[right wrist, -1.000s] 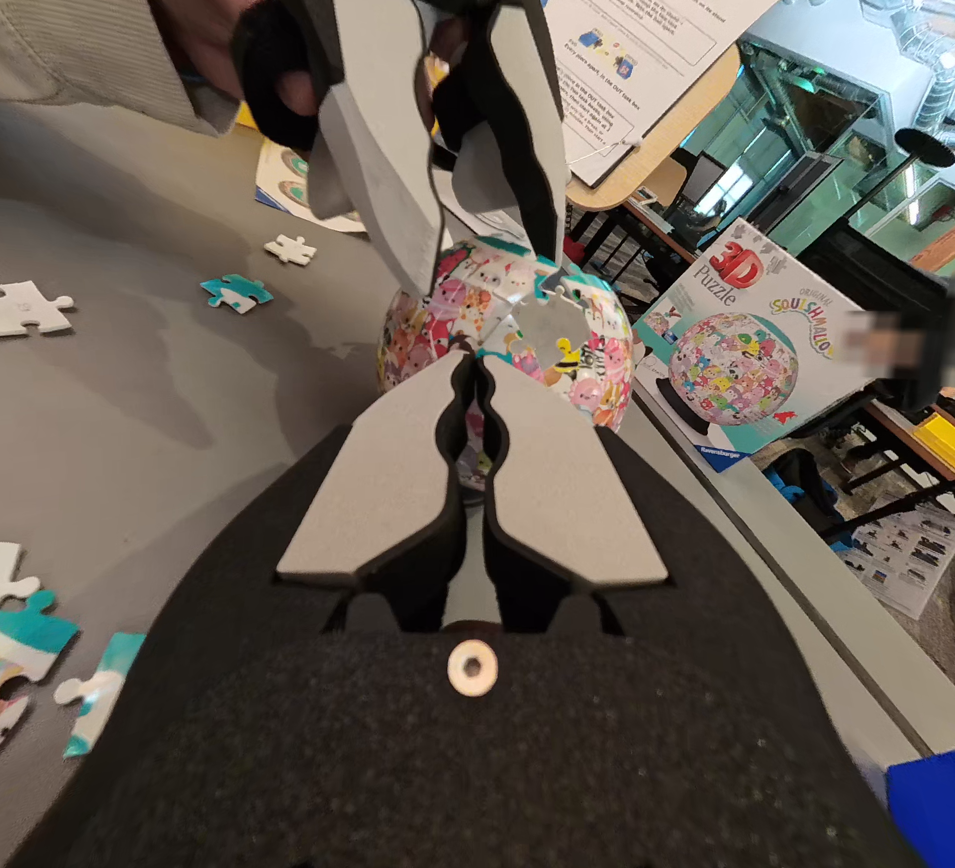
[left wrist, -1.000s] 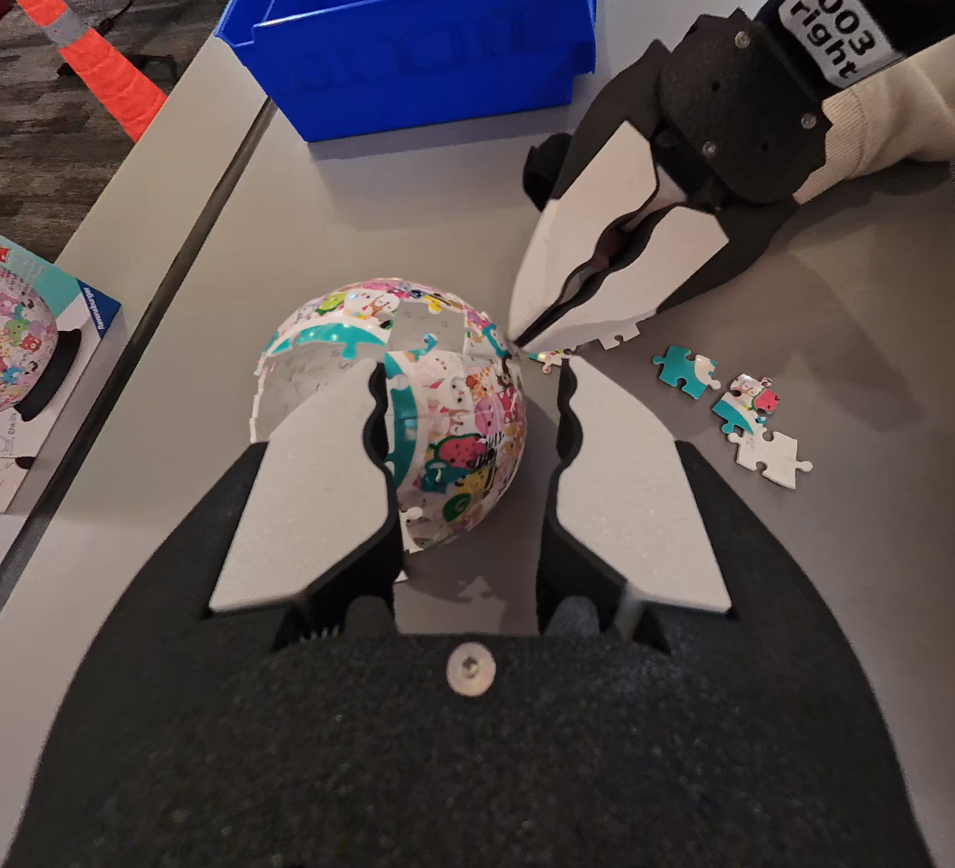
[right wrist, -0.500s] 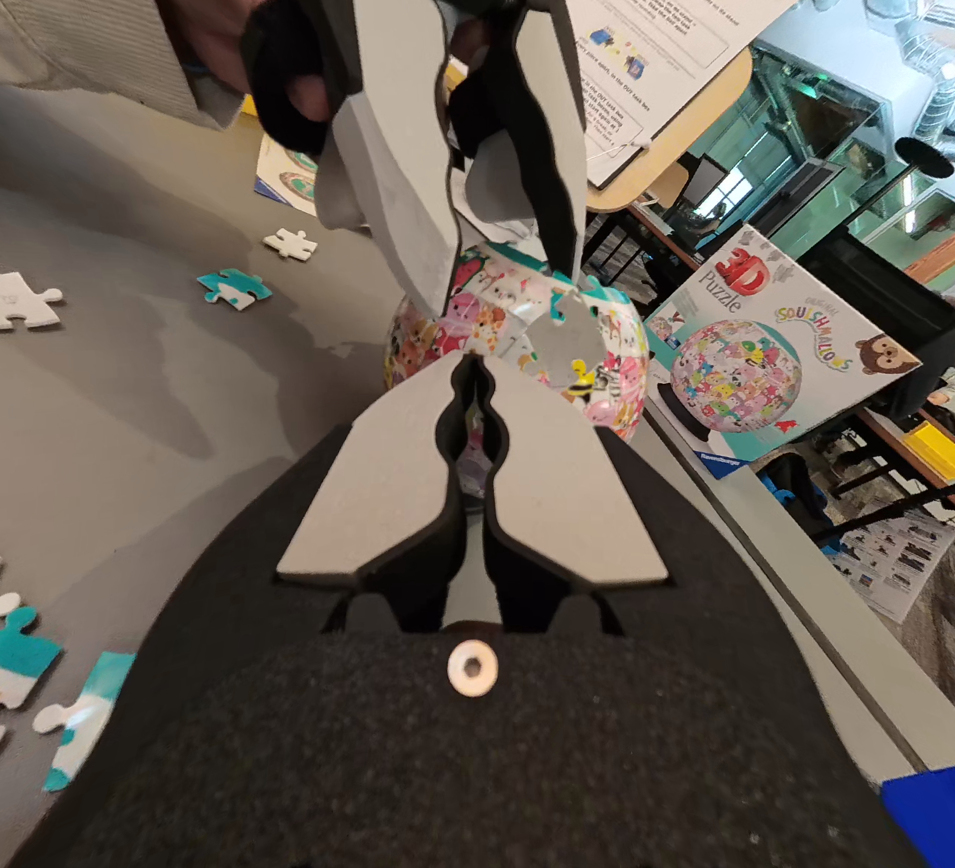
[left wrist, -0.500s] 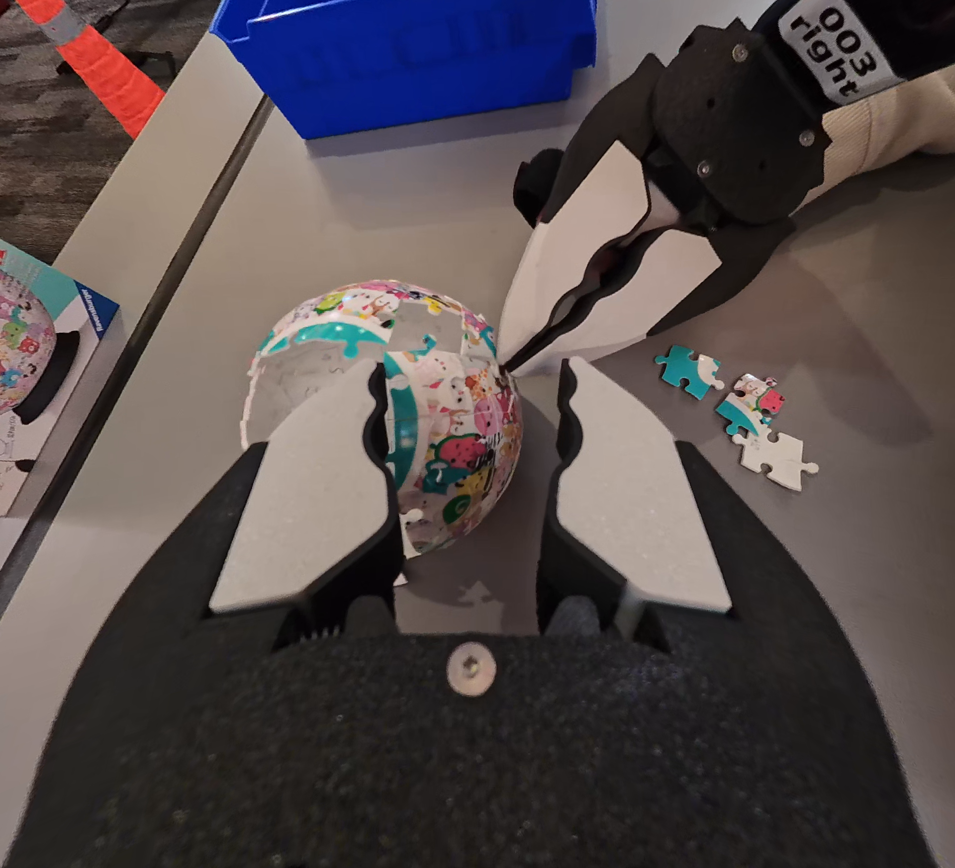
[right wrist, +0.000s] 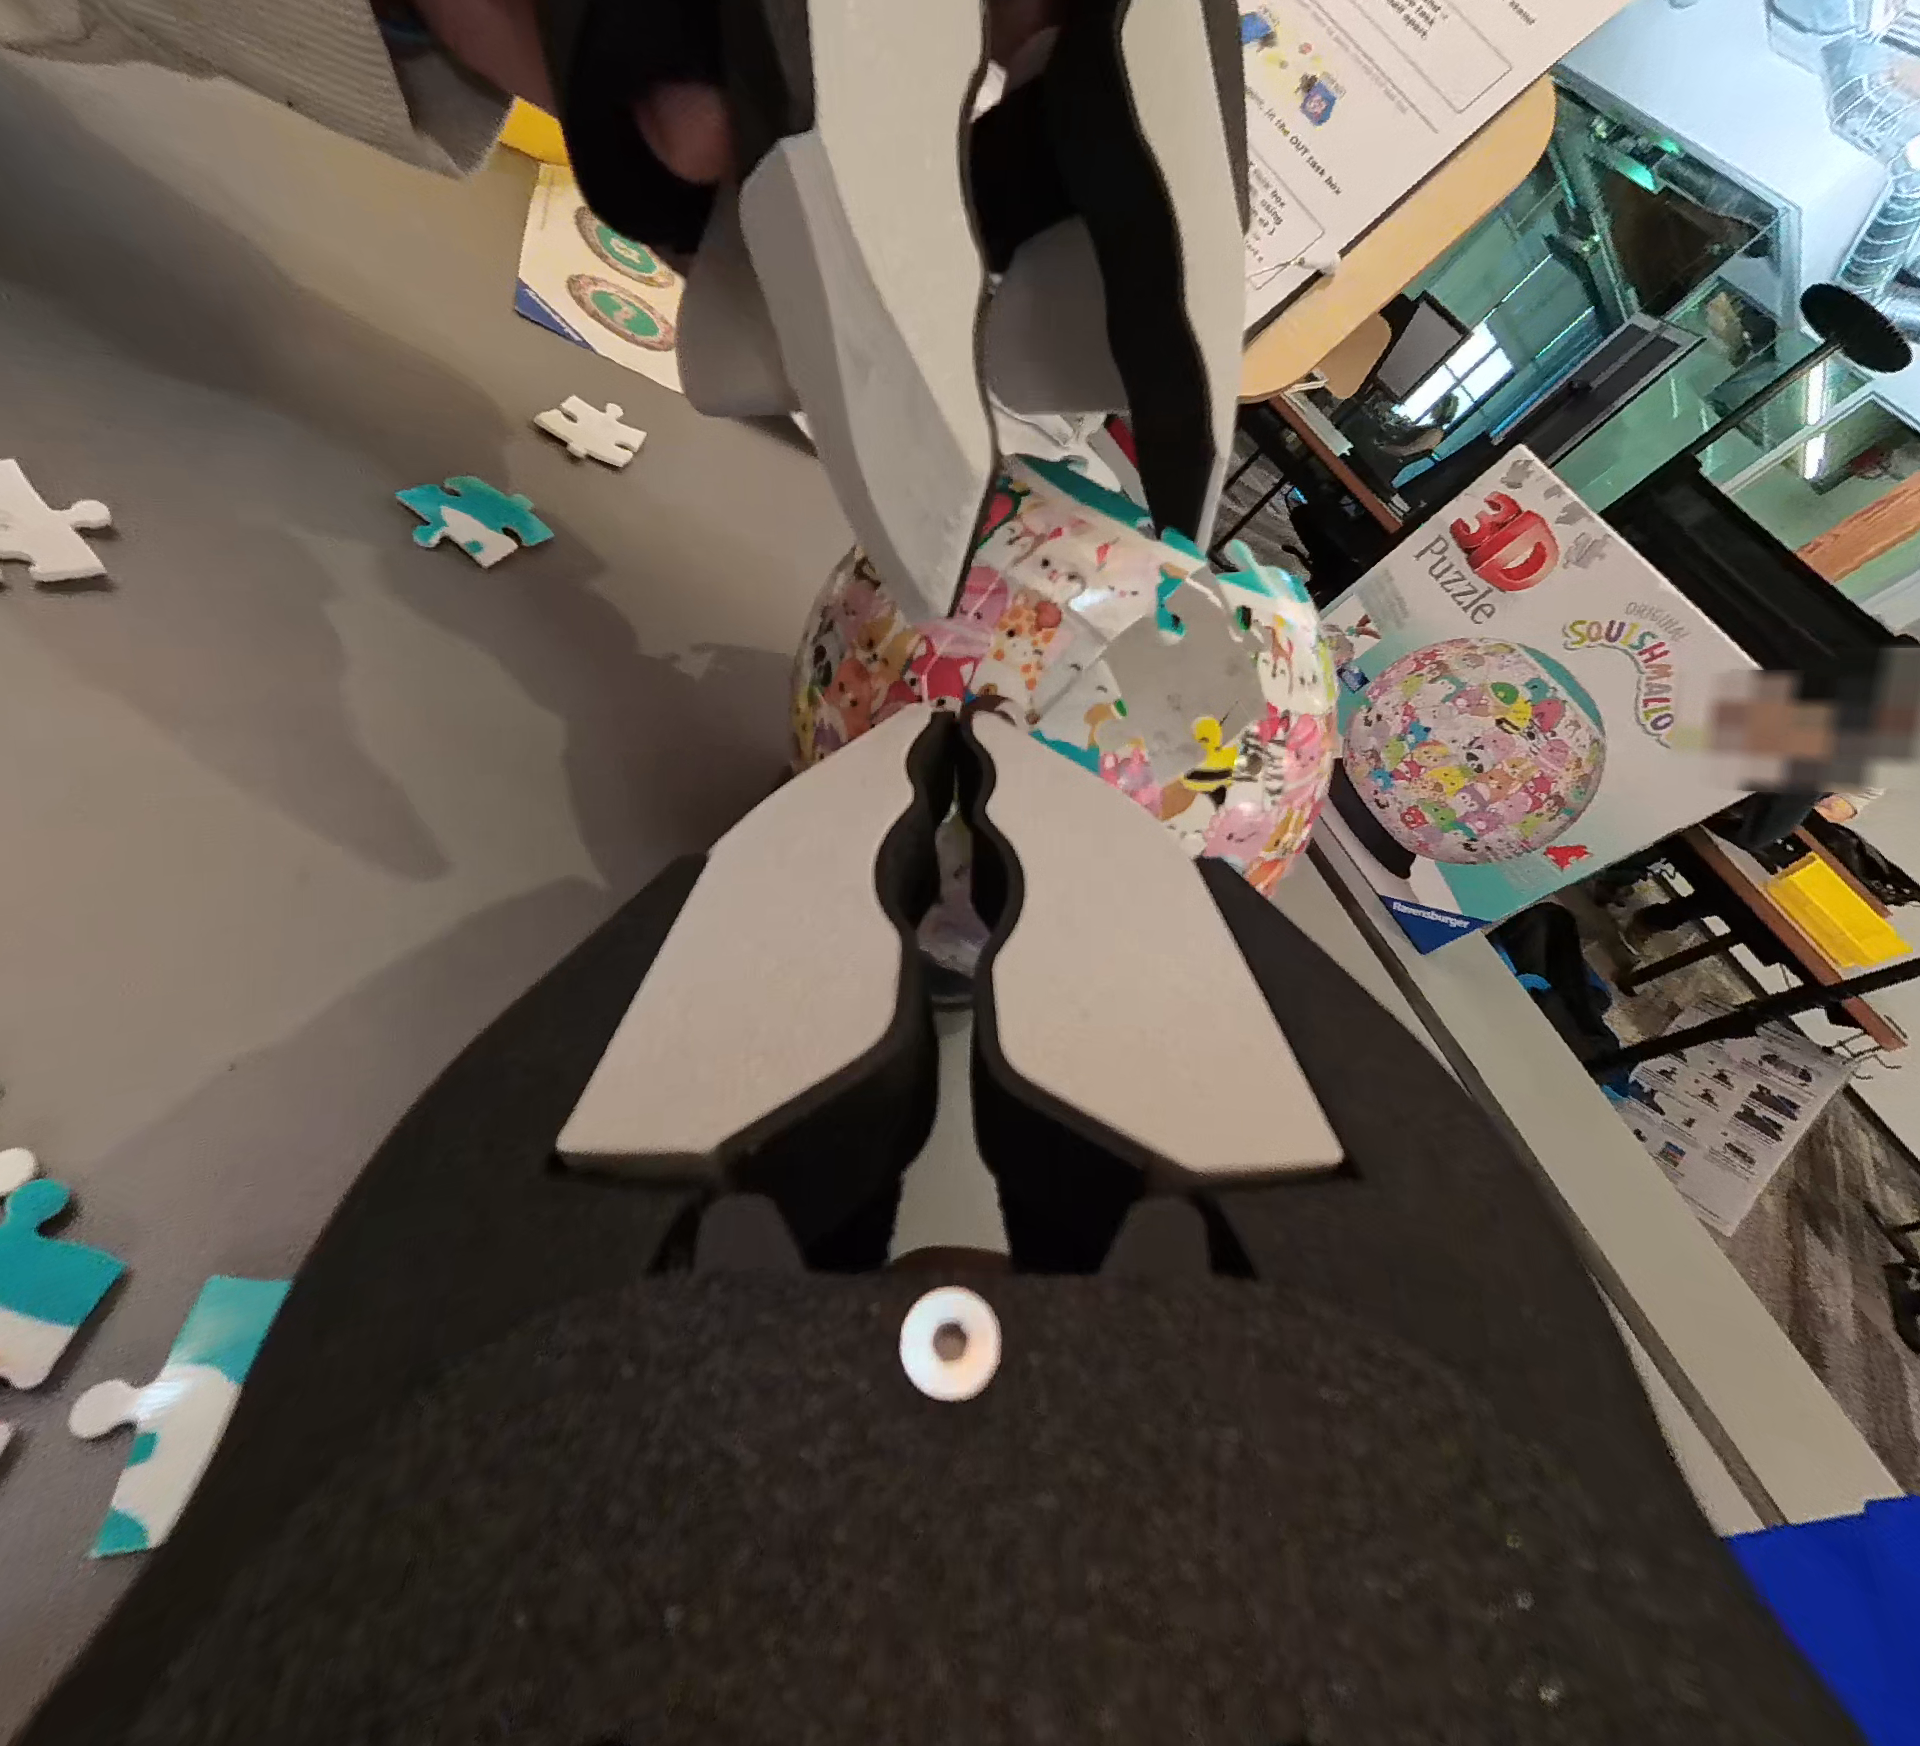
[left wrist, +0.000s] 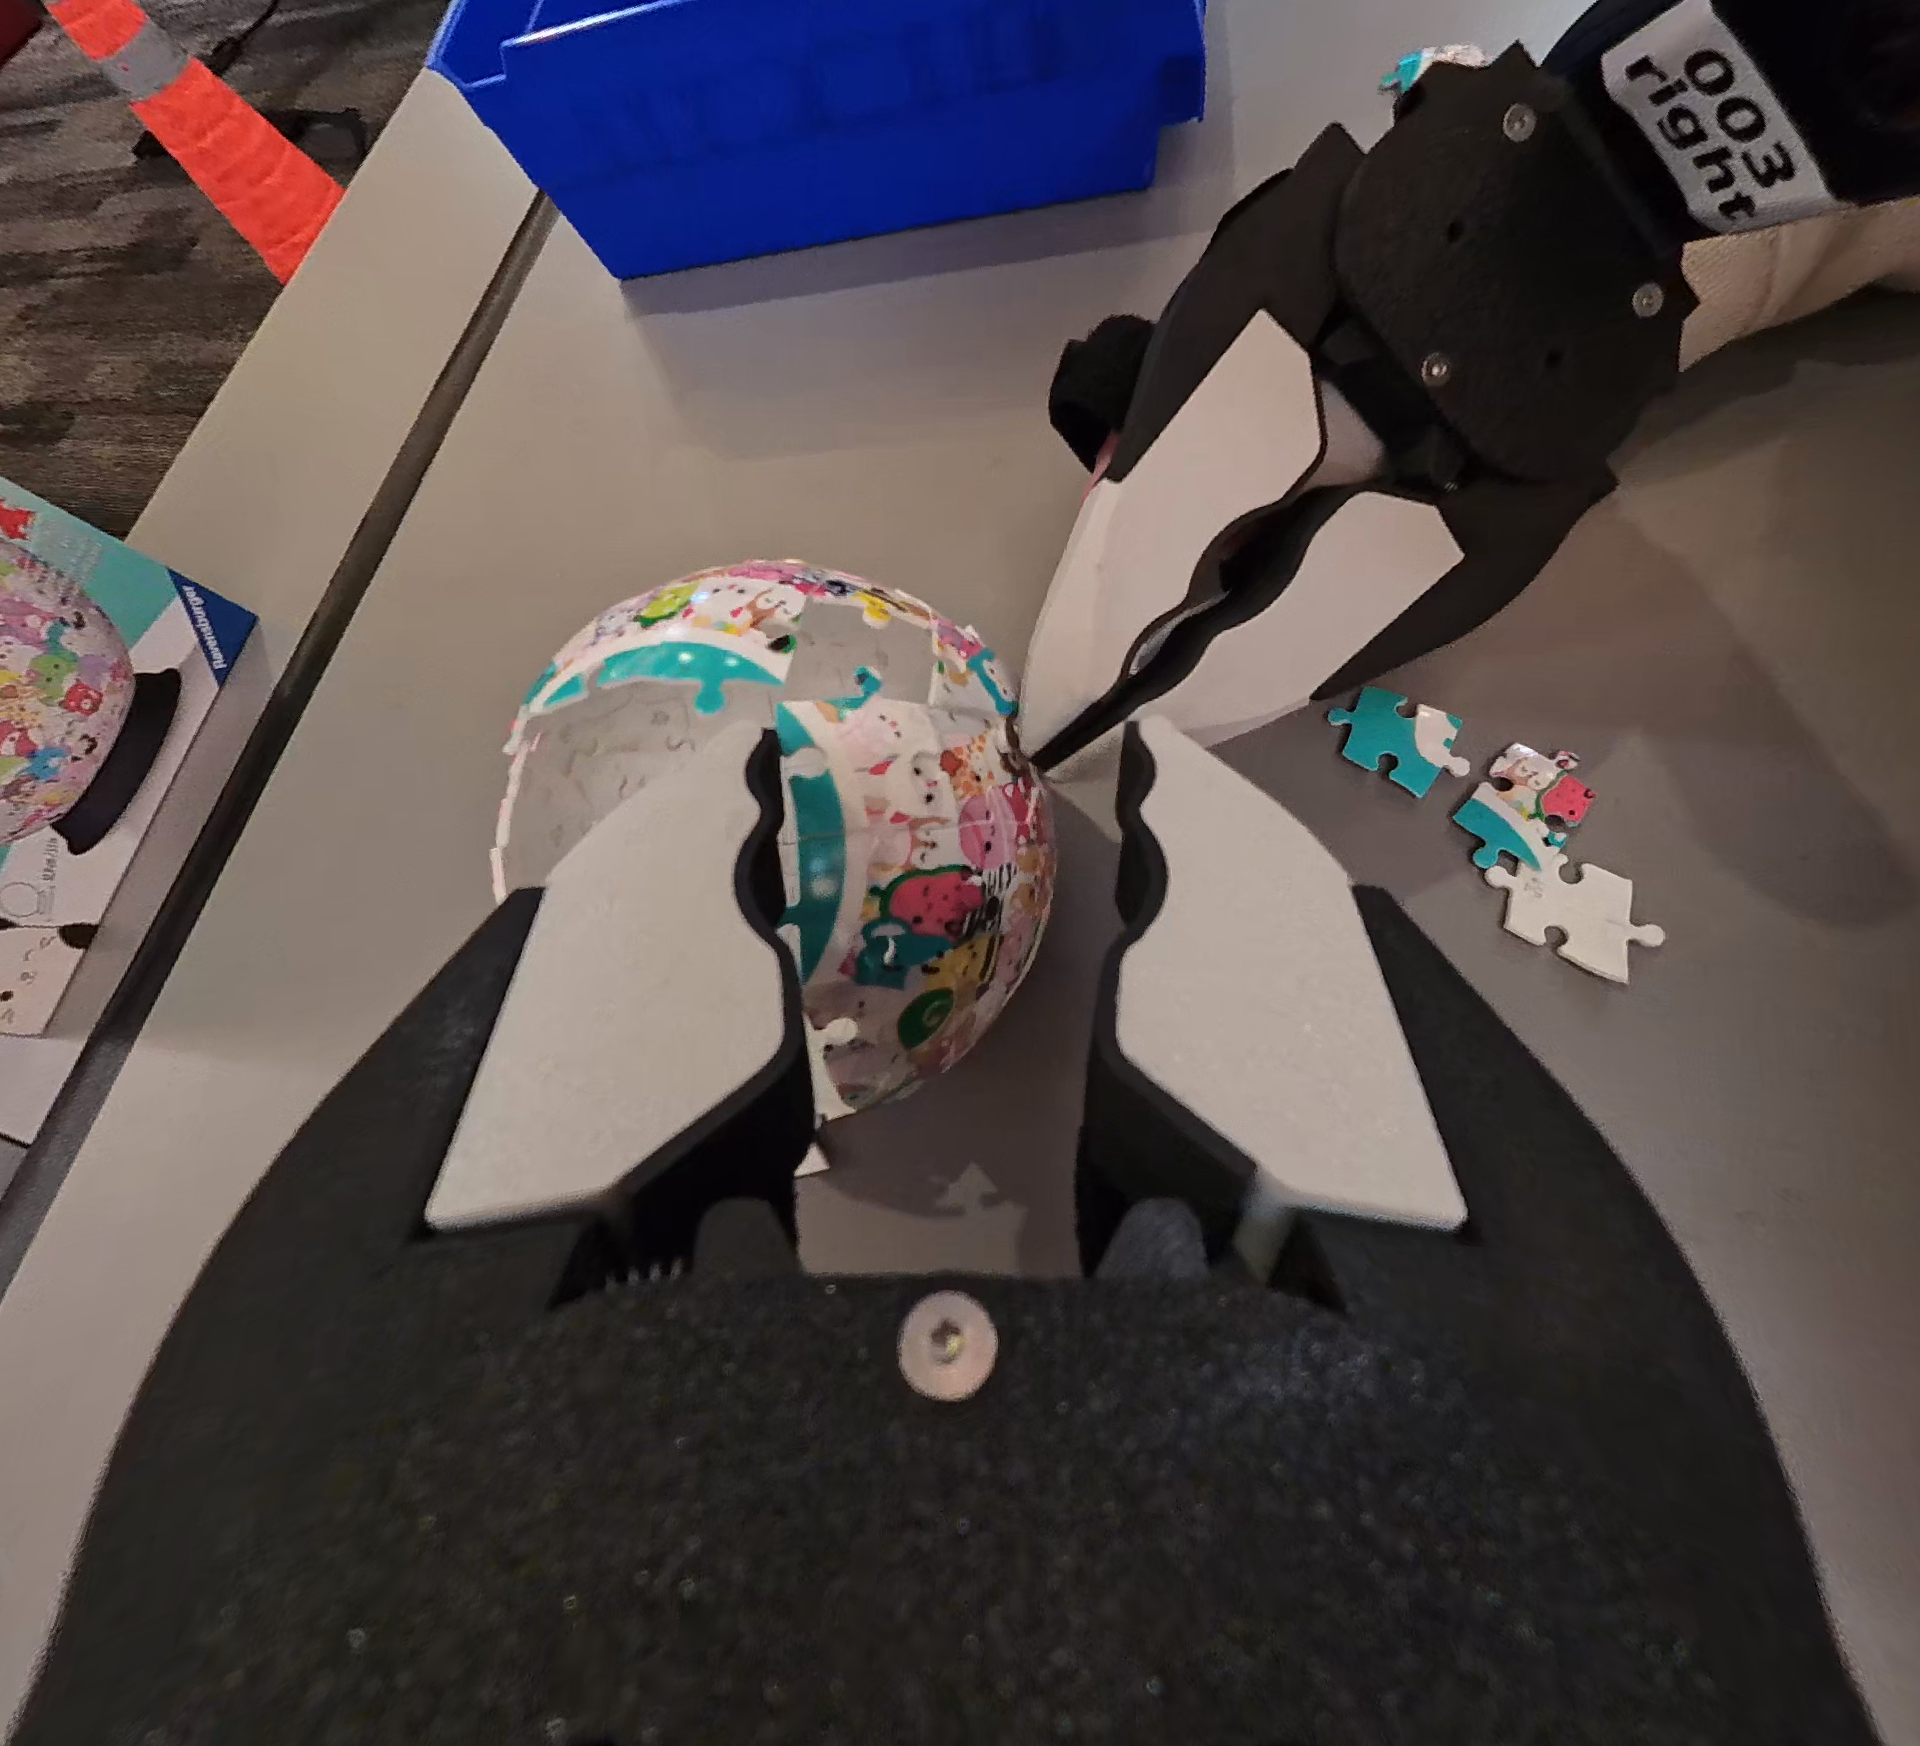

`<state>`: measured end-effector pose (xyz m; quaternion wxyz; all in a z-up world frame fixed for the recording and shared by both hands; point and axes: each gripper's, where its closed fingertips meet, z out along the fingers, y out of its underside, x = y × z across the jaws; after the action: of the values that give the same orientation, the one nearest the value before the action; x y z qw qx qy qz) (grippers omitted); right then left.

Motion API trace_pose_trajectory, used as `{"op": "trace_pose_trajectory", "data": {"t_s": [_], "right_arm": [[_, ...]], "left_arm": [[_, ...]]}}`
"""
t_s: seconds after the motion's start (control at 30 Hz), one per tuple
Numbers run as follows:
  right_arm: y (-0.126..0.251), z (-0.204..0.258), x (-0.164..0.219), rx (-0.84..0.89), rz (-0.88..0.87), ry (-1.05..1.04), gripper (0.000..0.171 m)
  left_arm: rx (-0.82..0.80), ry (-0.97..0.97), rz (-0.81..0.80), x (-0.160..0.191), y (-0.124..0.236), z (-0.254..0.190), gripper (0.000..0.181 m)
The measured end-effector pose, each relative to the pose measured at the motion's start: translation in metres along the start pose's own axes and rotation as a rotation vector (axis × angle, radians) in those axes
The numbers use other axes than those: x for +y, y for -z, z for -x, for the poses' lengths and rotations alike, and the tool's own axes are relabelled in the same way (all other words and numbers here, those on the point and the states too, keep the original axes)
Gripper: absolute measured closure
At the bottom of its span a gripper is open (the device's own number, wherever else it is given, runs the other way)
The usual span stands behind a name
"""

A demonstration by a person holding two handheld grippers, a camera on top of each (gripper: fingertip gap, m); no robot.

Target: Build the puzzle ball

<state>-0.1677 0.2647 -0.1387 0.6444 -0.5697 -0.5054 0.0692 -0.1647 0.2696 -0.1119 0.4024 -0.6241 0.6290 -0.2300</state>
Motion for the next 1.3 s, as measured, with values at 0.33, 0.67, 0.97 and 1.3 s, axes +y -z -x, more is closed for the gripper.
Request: {"op": "trace_pose_trajectory", "data": {"t_s": [0.33, 0.67, 0.97, 1.3], "right_arm": [[0.017, -0.021, -0.009, -0.037, 0.042, 0.118, 0.146], [0.001, -0.020, -0.003, -0.122, 0.144, 0.357, 0.137], [-0.001, -0.018, -0.003, -0.089, 0.112, 0.367, 0.139], [0.001, -0.021, -0.001, -0.089, 0.106, 0.320, 0.141]], "left_arm": [[-0.016, -0.015, 0.012, 0.003, 0.002, 0.001, 0.123], [-0.019, -0.010, 0.005, 0.002, 0.003, 0.000, 0.123], [-0.030, -0.015, 0.011, 0.005, 0.004, 0.003, 0.124], [-0.015, -0.013, -0.005, 0.001, 0.005, -0.002, 0.122]]}}
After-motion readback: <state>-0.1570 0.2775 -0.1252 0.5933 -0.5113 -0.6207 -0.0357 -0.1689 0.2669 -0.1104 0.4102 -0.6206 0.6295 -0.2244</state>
